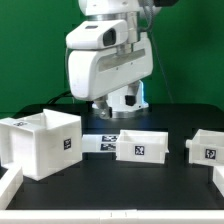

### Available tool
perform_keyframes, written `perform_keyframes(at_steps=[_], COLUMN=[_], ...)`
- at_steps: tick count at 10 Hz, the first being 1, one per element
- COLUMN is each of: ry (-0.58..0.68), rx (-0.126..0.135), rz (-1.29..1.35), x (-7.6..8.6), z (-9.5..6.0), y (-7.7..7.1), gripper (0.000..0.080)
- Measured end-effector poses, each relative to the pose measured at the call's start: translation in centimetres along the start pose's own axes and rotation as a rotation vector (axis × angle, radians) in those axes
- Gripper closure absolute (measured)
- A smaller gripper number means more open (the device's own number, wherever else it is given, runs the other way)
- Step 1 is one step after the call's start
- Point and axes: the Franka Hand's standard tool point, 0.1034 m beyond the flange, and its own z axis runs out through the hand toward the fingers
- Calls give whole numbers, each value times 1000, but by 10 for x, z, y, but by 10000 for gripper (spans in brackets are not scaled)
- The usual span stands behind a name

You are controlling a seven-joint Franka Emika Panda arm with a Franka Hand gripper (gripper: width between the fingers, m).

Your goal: Assemble drawer

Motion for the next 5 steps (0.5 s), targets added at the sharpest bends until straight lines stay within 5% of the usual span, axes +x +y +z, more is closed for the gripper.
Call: perform_keyframes(at_steps=[5], ry=[2], rx=[-5], rz=[-5], x=[-4], z=[2], y=[3], gripper=[149])
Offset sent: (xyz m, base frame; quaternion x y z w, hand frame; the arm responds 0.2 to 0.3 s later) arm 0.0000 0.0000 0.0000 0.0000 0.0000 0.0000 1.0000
